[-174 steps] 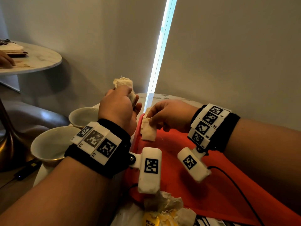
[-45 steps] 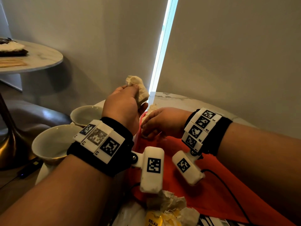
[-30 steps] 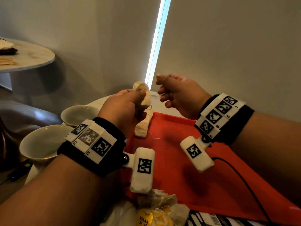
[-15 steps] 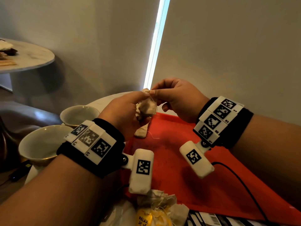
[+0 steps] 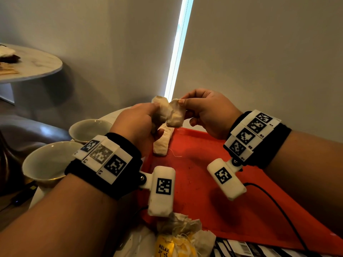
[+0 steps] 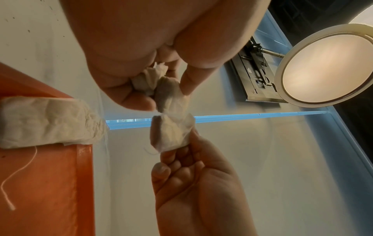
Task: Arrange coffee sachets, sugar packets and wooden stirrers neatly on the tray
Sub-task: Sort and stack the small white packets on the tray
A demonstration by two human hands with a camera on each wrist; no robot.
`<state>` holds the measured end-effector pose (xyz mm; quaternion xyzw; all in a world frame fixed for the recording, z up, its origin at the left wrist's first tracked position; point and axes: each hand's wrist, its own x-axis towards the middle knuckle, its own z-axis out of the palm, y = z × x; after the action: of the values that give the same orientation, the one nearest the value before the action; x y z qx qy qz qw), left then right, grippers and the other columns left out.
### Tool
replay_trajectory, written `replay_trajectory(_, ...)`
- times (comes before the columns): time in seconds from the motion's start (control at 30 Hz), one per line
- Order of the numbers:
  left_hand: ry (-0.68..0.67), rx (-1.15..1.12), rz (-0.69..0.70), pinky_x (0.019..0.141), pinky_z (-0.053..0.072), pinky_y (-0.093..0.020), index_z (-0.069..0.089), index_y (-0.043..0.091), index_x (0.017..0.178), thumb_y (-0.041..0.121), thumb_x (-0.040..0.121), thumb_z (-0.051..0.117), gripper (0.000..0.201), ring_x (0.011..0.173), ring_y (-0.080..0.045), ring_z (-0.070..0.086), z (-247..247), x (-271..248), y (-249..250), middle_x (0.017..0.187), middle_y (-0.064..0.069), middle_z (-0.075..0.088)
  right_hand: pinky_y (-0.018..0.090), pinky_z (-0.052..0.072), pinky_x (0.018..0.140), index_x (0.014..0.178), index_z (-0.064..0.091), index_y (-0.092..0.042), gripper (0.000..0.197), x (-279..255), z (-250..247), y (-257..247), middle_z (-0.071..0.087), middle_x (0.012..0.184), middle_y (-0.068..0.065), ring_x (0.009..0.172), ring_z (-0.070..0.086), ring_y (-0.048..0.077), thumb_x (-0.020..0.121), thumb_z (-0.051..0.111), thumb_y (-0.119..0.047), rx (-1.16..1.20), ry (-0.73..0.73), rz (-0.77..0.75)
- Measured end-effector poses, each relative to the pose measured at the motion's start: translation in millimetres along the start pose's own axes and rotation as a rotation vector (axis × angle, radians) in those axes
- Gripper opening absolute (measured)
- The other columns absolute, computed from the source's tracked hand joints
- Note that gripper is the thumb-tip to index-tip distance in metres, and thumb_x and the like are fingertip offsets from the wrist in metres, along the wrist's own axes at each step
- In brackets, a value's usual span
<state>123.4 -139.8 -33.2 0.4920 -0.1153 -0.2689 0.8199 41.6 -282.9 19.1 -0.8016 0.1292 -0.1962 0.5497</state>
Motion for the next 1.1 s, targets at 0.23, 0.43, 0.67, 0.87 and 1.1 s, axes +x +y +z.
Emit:
replay_trajectory(0.23, 0.096, -0.029, 0.147, 0.059, 0.053, -0.030, 0.062, 0.022, 0.099, 0.030, 0.094, 0.064, 0.010, 0.072, -0.012, 0.064, -6.7, 6.4, 5.2, 0.088, 0.003, 0.064, 0.027, 0.042, 0.052, 0.101, 0.068, -0.018, 0.012, 5.6, -0.1, 14.8, 0.070, 0.088, 0.004, 0.065, 0.056, 0.013, 0.093, 0.066, -0.009, -0.173, 0.119, 0.101)
replay_trajectory(0.43, 0.133, -0.076, 0.159, 0.056, 0.052, -0.028, 0.060, 0.021, 0.103, 0.030, 0.094, 0.065, 0.014, 0.067, -0.010, 0.064, -6.8, 7.2, 6.0, 0.086, 0.004, 0.063, 0.031, 0.048, 0.054, 0.088, 0.070, -0.014, 0.018, 3.3, 18.7, 26.1, 0.070, 0.085, 0.010, 0.064, 0.064, 0.018, 0.090, 0.061, 0.001, -0.301, -0.111, 0.293)
replay_trajectory(0.67, 0.119, -0.076, 0.138, 0.055, 0.052, -0.028, 0.061, 0.018, 0.115, 0.030, 0.091, 0.067, 0.028, 0.067, -0.012, 0.064, -8.6, 9.5, 6.4, 0.089, 0.002, 0.063, 0.038, 0.060, 0.071, 0.094, 0.071, -0.008, 0.009, 2.2, 37.2, 34.7, 0.072, 0.079, 0.012, 0.071, 0.071, 0.025, 0.089, 0.067, -0.002, -0.325, -0.237, 0.409)
replay_trajectory(0.87, 0.121, -0.073, 0.141, 0.053, 0.052, -0.027, 0.061, 0.020, 0.107, 0.031, 0.091, 0.067, 0.021, 0.064, -0.009, 0.065, -9.3, 11.3, 4.9, 0.086, 0.004, 0.064, 0.036, 0.061, 0.066, 0.100, 0.060, 0.001, 0.006, 6.1, 42.3, 30.5, 0.067, 0.072, 0.013, 0.061, 0.067, 0.022, 0.095, 0.057, 0.002, -0.238, -0.202, 0.421)
replay_trajectory(1.1, 0.137, -0.076, 0.148, 0.054, 0.052, -0.029, 0.061, 0.019, 0.105, 0.029, 0.091, 0.067, 0.018, 0.066, -0.011, 0.064, -8.4, 11.2, 4.4, 0.086, 0.003, 0.063, 0.032, 0.057, 0.061, 0.100, 0.066, -0.008, 0.008, -0.1, 33.0, 18.9, 0.070, 0.093, 0.014, 0.074, 0.071, 0.023, 0.095, 0.059, -0.006, -0.370, -0.095, 0.267)
